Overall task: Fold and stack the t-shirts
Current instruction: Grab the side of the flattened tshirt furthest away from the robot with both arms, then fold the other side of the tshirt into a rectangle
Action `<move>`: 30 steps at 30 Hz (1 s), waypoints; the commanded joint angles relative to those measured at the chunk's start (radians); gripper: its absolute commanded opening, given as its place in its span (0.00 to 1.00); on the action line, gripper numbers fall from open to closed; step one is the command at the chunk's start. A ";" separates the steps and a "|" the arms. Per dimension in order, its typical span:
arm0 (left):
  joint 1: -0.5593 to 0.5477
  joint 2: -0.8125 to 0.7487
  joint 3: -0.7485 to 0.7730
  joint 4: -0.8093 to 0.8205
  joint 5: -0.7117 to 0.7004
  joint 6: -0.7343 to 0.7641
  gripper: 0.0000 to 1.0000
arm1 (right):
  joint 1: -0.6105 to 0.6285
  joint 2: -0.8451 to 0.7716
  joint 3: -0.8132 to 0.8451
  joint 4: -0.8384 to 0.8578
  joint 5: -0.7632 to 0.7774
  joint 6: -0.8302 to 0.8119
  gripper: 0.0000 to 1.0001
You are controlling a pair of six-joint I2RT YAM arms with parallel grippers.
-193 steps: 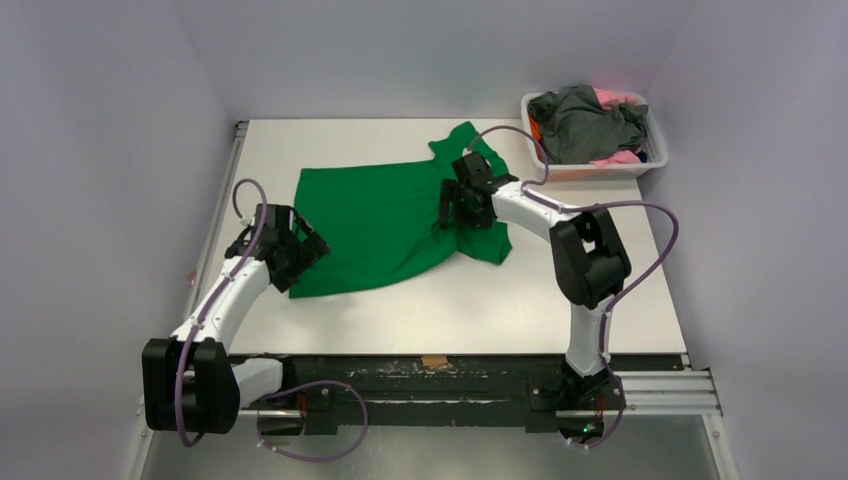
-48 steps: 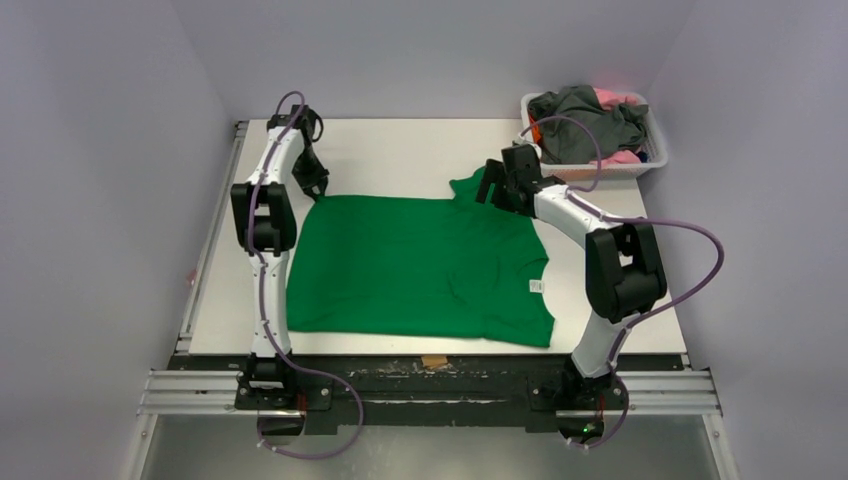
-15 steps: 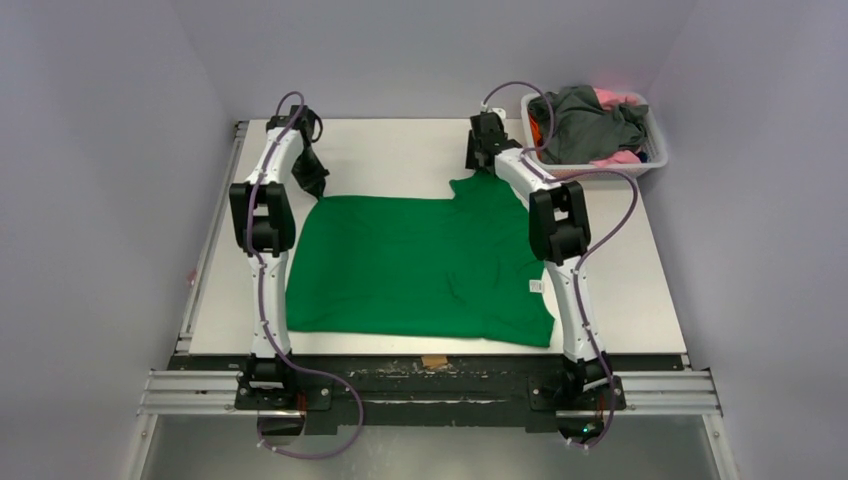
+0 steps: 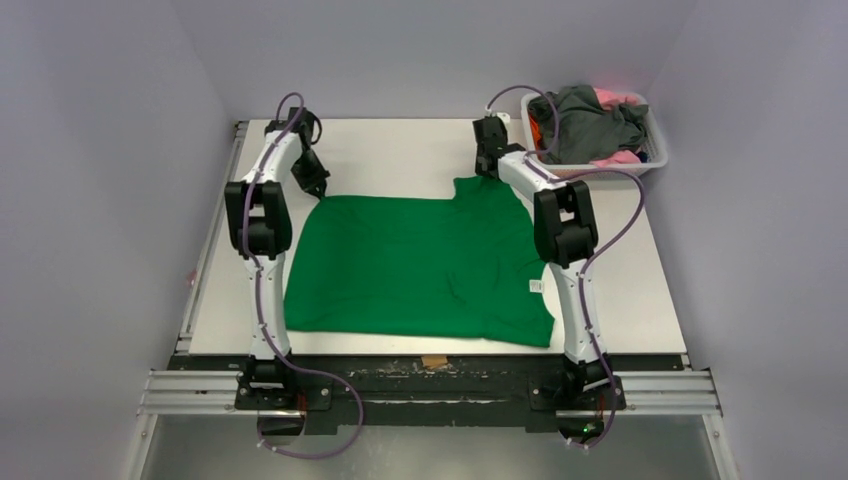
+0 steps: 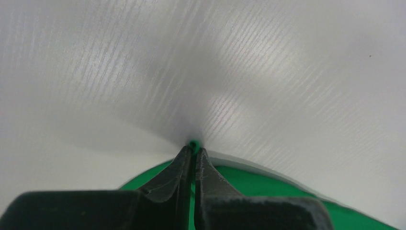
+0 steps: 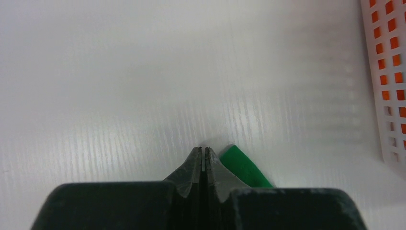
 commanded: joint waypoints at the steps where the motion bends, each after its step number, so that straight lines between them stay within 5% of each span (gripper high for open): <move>1: -0.004 -0.139 -0.091 0.101 0.035 0.019 0.00 | -0.004 -0.159 -0.082 0.104 -0.032 0.003 0.00; 11: -0.036 -0.402 -0.406 0.207 -0.036 0.023 0.00 | 0.021 -0.520 -0.524 0.240 -0.155 0.007 0.00; 30: -0.078 -0.863 -0.933 0.326 -0.163 0.012 0.00 | 0.188 -1.094 -1.004 0.044 -0.007 0.106 0.00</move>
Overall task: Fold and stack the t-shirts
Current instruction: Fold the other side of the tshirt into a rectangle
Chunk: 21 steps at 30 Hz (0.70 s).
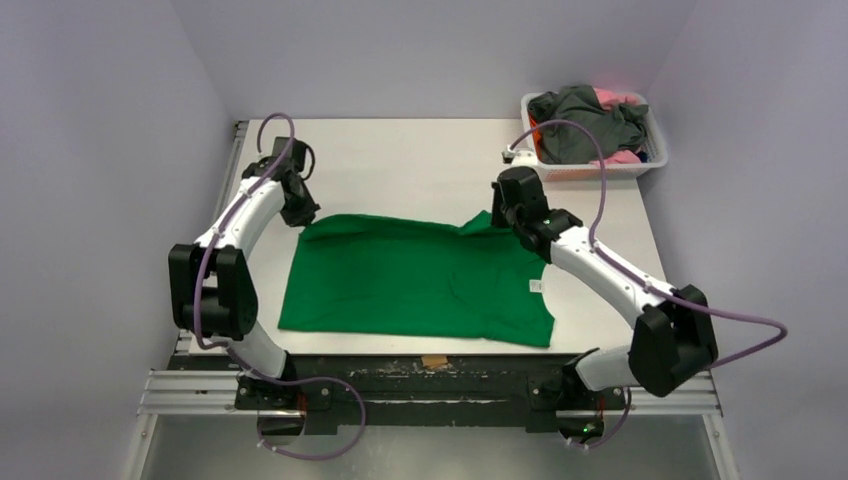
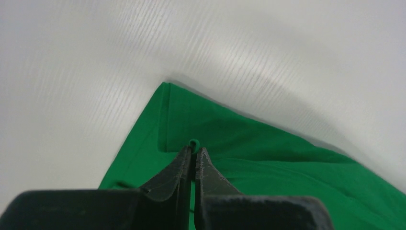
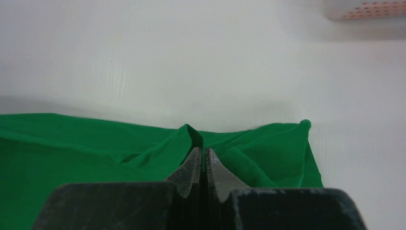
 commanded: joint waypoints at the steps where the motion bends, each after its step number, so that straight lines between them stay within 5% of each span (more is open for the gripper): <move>1: -0.007 -0.112 -0.106 0.067 -0.027 0.010 0.00 | 0.004 -0.132 -0.100 -0.079 0.048 0.076 0.00; 18: -0.031 -0.261 -0.348 0.112 -0.075 -0.045 0.00 | 0.011 -0.368 -0.384 -0.177 -0.128 0.207 0.00; 21: -0.031 -0.303 -0.380 0.093 -0.093 -0.055 0.10 | 0.012 -0.400 -0.433 -0.211 -0.254 0.228 0.24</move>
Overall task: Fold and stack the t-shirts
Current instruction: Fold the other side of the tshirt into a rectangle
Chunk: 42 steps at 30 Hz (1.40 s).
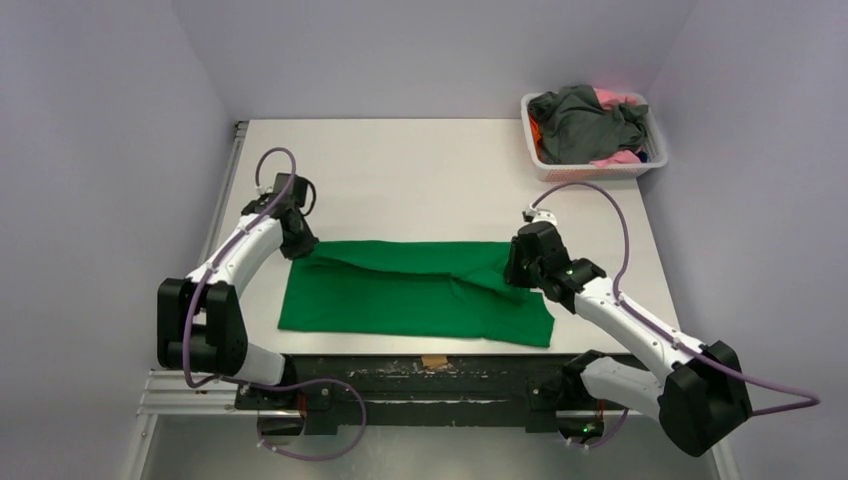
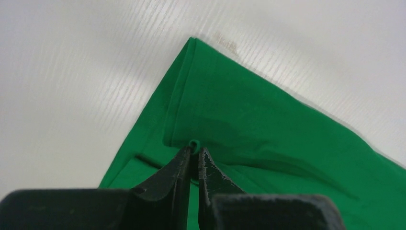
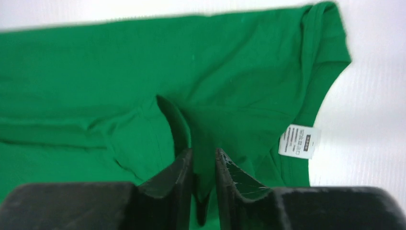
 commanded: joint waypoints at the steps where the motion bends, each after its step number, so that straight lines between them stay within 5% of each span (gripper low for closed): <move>1: -0.004 -0.091 -0.041 -0.012 -0.058 -0.031 0.13 | 0.007 -0.065 -0.059 -0.060 -0.209 0.040 0.34; 5: -0.004 -0.212 -0.056 -0.105 -0.140 -0.070 0.43 | 0.007 -0.162 -0.075 -0.169 -0.373 0.023 0.60; 8: -0.004 -0.302 -0.043 -0.171 -0.182 -0.108 0.77 | 0.007 -0.239 -0.059 -0.267 -0.320 0.029 0.70; 12: -0.005 -0.402 -0.063 -0.095 -0.047 -0.080 0.99 | 0.006 -0.287 -0.073 -0.192 -0.231 0.094 0.80; 18: -0.027 -0.302 -0.114 0.121 0.325 -0.018 1.00 | 0.006 -0.093 -0.059 0.138 -0.214 0.083 0.94; 26: -0.034 -0.244 -0.145 0.112 0.254 -0.017 1.00 | 0.009 0.333 0.083 0.212 -0.254 0.025 0.95; 42: -0.034 -0.252 -0.166 0.094 0.192 -0.025 1.00 | 0.071 0.227 -0.023 0.251 -0.351 0.003 0.91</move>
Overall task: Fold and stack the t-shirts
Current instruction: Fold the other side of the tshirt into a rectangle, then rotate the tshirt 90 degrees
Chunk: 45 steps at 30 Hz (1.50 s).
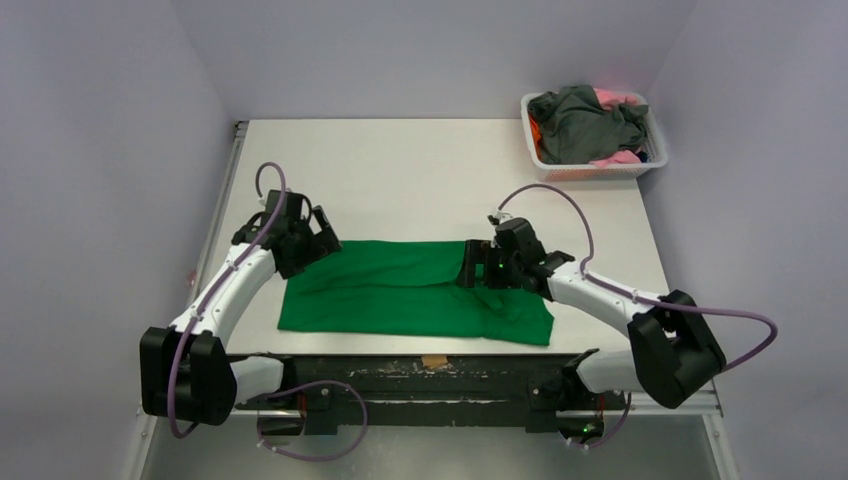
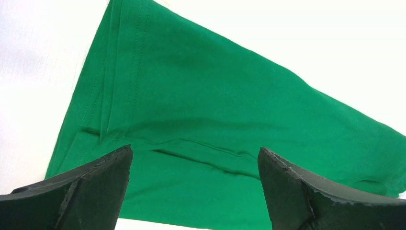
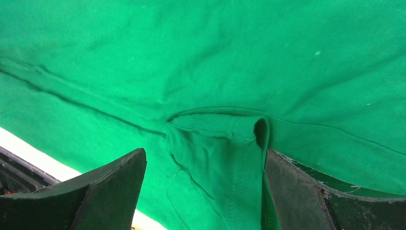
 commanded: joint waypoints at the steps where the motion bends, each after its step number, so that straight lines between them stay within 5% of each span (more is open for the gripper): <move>1: -0.002 -0.010 -0.009 0.025 -0.012 0.008 1.00 | 0.040 -0.011 -0.005 0.024 -0.025 -0.019 0.90; 16: -0.003 -0.010 -0.012 0.022 -0.023 0.011 1.00 | 0.414 -0.046 0.093 -0.075 -0.102 0.048 0.88; 27: -0.087 0.070 0.003 0.111 0.125 0.050 1.00 | 0.429 -0.293 0.034 -0.286 0.336 0.244 0.98; 31: -0.123 0.149 -0.034 0.222 0.244 0.030 1.00 | 0.367 -0.379 -0.072 -0.298 0.421 0.369 0.99; 35: -0.165 0.209 -0.061 0.246 0.224 0.012 1.00 | 0.243 -0.373 -0.158 -0.222 0.324 0.391 0.99; 45: -0.277 0.237 -0.180 0.262 0.141 -0.074 1.00 | -0.058 0.015 -0.083 0.004 0.213 0.359 0.99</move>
